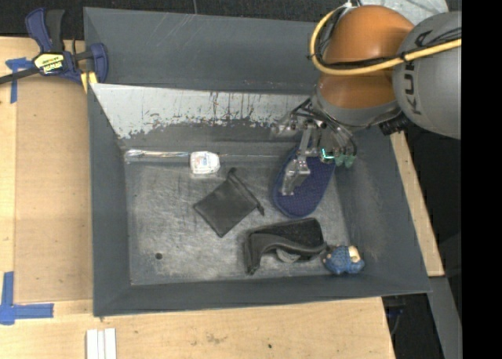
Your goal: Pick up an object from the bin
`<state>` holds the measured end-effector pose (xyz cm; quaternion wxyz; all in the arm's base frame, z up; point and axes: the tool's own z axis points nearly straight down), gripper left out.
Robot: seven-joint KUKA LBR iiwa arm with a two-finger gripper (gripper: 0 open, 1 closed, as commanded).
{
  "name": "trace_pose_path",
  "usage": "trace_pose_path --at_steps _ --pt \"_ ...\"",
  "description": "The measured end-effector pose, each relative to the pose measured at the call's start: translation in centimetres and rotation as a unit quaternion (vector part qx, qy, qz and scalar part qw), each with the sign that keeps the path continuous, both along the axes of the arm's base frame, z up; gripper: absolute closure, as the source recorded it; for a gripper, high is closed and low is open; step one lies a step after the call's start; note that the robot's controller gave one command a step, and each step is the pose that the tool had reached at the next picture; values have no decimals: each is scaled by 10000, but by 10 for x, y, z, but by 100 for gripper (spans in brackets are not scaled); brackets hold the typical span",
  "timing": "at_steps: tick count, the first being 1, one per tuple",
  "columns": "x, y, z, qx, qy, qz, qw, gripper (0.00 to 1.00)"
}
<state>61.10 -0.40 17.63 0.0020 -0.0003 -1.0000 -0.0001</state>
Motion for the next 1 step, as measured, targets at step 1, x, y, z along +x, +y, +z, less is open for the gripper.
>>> trace_pose_path --at_steps 1 --pt "-44 5 -103 3 -120 385 9992 0"
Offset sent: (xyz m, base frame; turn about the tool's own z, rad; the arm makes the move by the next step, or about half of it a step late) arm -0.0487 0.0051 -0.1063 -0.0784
